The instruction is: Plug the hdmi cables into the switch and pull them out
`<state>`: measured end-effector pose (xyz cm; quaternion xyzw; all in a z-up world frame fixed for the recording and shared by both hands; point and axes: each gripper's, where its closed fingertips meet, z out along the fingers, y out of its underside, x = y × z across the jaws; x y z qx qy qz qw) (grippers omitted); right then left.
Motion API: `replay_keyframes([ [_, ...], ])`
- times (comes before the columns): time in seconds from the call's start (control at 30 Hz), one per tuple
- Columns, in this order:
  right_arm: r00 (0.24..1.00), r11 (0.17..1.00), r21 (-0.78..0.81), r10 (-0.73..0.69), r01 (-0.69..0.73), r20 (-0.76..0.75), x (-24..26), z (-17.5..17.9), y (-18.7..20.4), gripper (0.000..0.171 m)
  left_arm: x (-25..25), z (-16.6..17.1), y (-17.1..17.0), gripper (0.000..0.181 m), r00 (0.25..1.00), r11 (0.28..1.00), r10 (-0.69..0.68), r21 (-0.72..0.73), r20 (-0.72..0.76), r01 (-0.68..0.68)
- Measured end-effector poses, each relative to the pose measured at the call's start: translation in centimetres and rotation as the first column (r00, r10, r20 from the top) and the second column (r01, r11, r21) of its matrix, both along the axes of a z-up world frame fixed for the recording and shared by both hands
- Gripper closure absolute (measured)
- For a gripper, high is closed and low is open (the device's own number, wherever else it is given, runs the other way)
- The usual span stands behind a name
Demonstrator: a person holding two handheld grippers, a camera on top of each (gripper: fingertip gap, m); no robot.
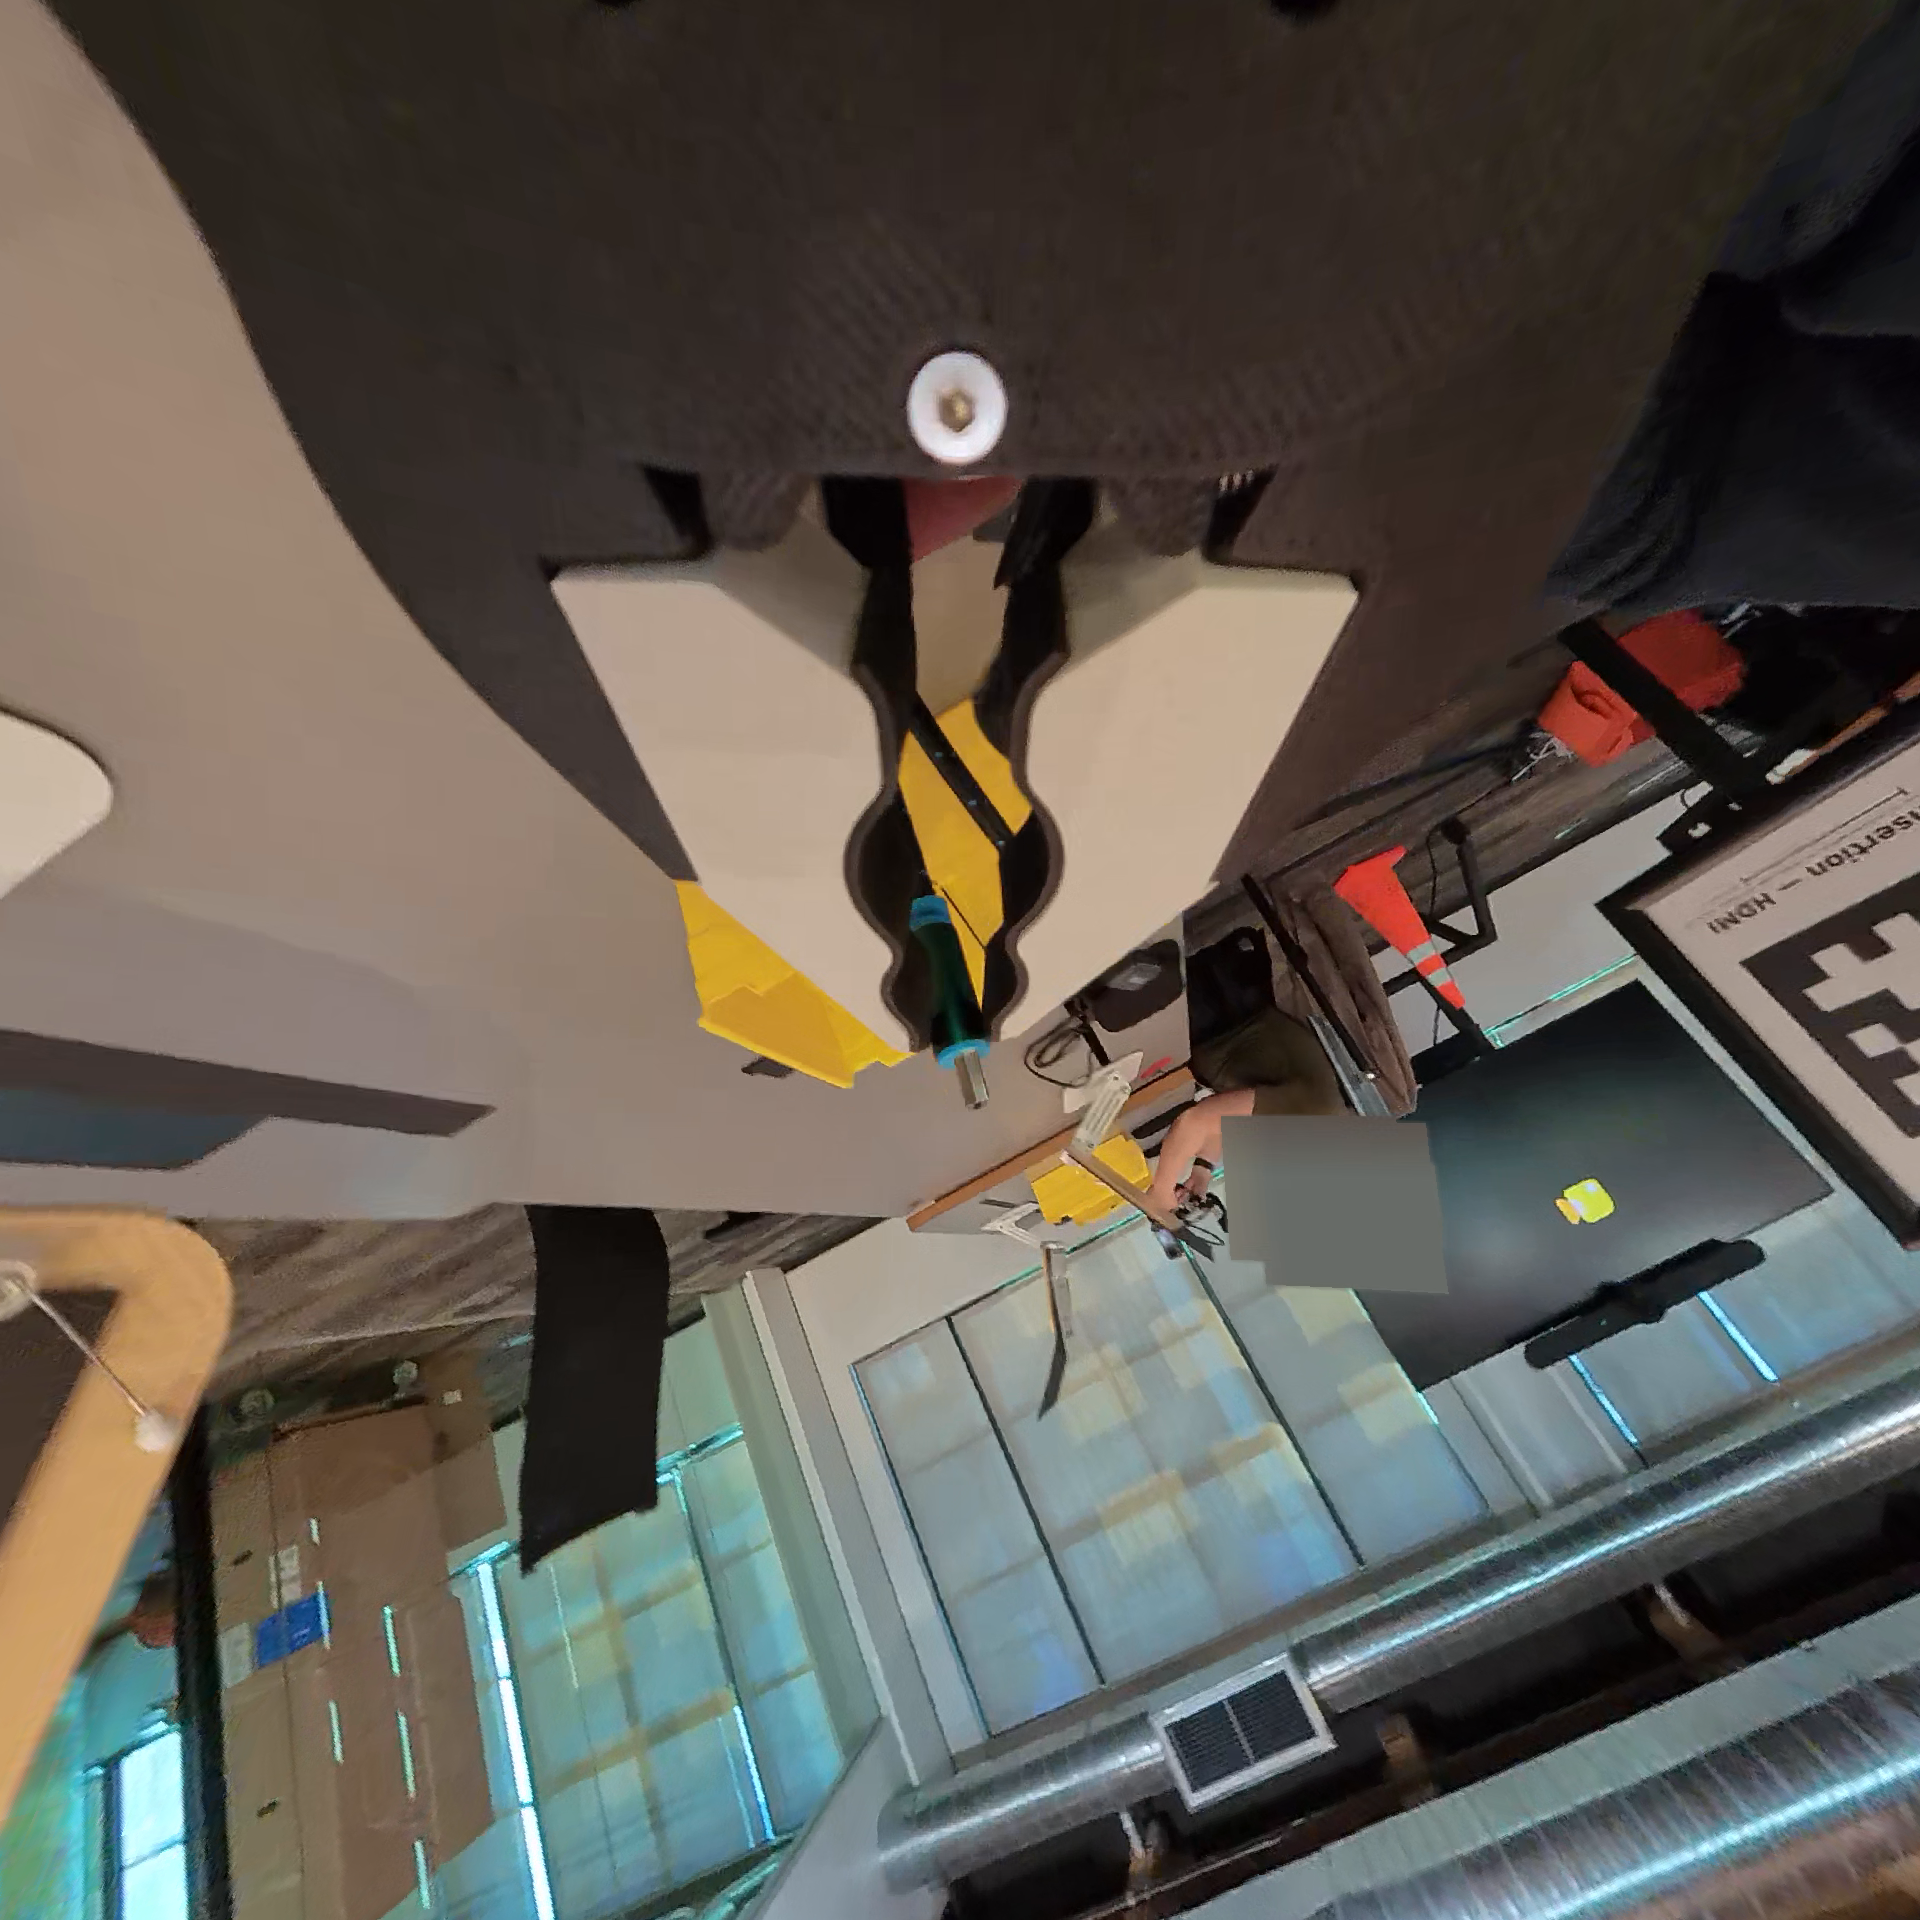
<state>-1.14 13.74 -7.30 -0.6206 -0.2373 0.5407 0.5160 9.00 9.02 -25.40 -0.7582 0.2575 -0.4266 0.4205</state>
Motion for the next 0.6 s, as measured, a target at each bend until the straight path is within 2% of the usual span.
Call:
replay_keyframes([
  [0.2,0.990,0.997,0.050,0.071,-0.065,-0.123,-0.9,6.8,-1.1,0.165,-1.6,2.3,3.8,0.127,0.992,0.977,0.124,0.170,0.027,-0.126],
  [0.33,0.973,0.993,0.073,0.104,-0.090,-0.207,-0.4,10.1,-2.4,0.165,-4.1,4.0,7.1,0.109,0.974,0.918,0.221,0.326,0.049,-0.225],
  [0.47,0.956,0.994,0.061,0.101,-0.088,-0.275,1.3,11.1,-2.7,0.165,-6.3,5.9,10.3,0.093,0.952,0.889,0.271,0.344,0.139,-0.303],
  [0.6,0.959,0.998,-0.005,0.059,-0.062,-0.278,2.3,9.0,-1.0,0.165,-6.9,9.7,10.2,0.088,0.951,0.821,0.258,0.480,0.173,-0.310],
])
